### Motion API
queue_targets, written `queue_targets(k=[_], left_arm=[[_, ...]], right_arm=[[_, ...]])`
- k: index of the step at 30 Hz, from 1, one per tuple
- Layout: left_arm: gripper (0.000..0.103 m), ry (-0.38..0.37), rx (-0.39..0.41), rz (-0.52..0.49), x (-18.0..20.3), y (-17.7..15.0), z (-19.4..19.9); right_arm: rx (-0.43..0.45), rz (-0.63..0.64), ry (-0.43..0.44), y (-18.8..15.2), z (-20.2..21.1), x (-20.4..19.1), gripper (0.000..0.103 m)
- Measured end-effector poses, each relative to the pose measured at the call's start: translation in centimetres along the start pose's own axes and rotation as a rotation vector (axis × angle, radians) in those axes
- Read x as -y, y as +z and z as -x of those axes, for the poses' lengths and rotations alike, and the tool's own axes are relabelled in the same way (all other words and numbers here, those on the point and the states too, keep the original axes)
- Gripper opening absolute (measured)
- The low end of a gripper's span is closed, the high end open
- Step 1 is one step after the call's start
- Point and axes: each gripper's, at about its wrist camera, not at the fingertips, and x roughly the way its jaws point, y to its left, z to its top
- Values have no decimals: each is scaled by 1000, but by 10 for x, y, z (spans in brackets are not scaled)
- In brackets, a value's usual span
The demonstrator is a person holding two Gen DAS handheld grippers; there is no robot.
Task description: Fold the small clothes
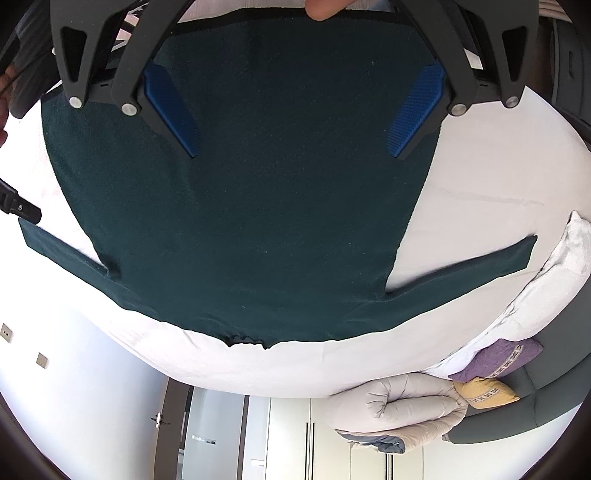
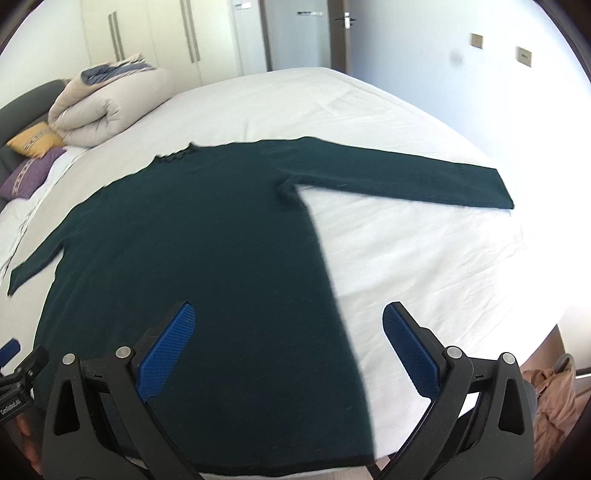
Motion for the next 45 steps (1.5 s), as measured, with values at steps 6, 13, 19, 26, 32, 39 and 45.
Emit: queue_targets(k=[6, 13, 19, 26, 32, 39, 45], left_arm=[[103, -66, 1, 6, 13, 24, -7], [103, -176, -80, -8, 44, 45, -34], [103, -182, -113, -6, 59, 61, -63], [103, -378, -250, 100, 67, 76, -111], [103, -535, -257, 249, 71, 86, -132], [103, -535, -222, 158, 88, 109, -135], [103, -608, -273, 272, 71, 138, -160]], right_arm=[[63, -331, -26, 40, -26, 135, 103], [23, -721, 82, 55, -82, 269, 103], [57, -924, 172, 60, -116, 325, 94], [94, -1006, 206, 87, -146, 347, 67], [85, -983, 209, 94, -164, 351, 27], [112, -859, 143, 133, -157, 314, 19], [116, -533, 212, 206, -142, 202, 14]])
